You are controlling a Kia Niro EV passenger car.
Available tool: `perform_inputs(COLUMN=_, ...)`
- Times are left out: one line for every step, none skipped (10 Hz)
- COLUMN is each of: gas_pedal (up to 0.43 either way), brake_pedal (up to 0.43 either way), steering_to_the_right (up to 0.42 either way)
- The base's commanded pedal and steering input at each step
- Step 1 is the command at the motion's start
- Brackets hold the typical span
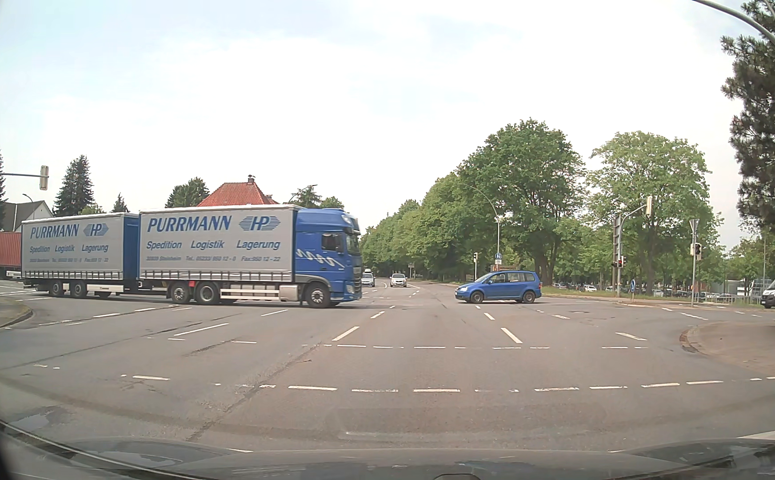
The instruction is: Follow the waypoints while adhering to traffic rules and regulations
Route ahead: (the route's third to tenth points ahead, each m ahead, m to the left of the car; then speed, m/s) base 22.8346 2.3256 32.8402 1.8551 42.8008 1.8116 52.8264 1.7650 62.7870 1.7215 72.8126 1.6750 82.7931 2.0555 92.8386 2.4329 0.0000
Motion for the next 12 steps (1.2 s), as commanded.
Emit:
perform_inputs(gas_pedal=0.0, brake_pedal=0.0, steering_to_the_right=0.0)
perform_inputs(gas_pedal=0.0, brake_pedal=0.0, steering_to_the_right=0.0)
perform_inputs(gas_pedal=0.0, brake_pedal=0.0, steering_to_the_right=0.0)
perform_inputs(gas_pedal=0.0, brake_pedal=0.0, steering_to_the_right=0.0)
perform_inputs(gas_pedal=0.0, brake_pedal=0.0, steering_to_the_right=0.0)
perform_inputs(gas_pedal=0.0, brake_pedal=0.0, steering_to_the_right=0.0)
perform_inputs(gas_pedal=0.0, brake_pedal=0.0, steering_to_the_right=0.0)
perform_inputs(gas_pedal=0.0, brake_pedal=0.0, steering_to_the_right=0.0)
perform_inputs(gas_pedal=0.0, brake_pedal=0.0, steering_to_the_right=0.0)
perform_inputs(gas_pedal=0.0, brake_pedal=0.0, steering_to_the_right=0.0)
perform_inputs(gas_pedal=0.0, brake_pedal=0.0, steering_to_the_right=0.0)
perform_inputs(gas_pedal=0.0, brake_pedal=0.0, steering_to_the_right=0.0)
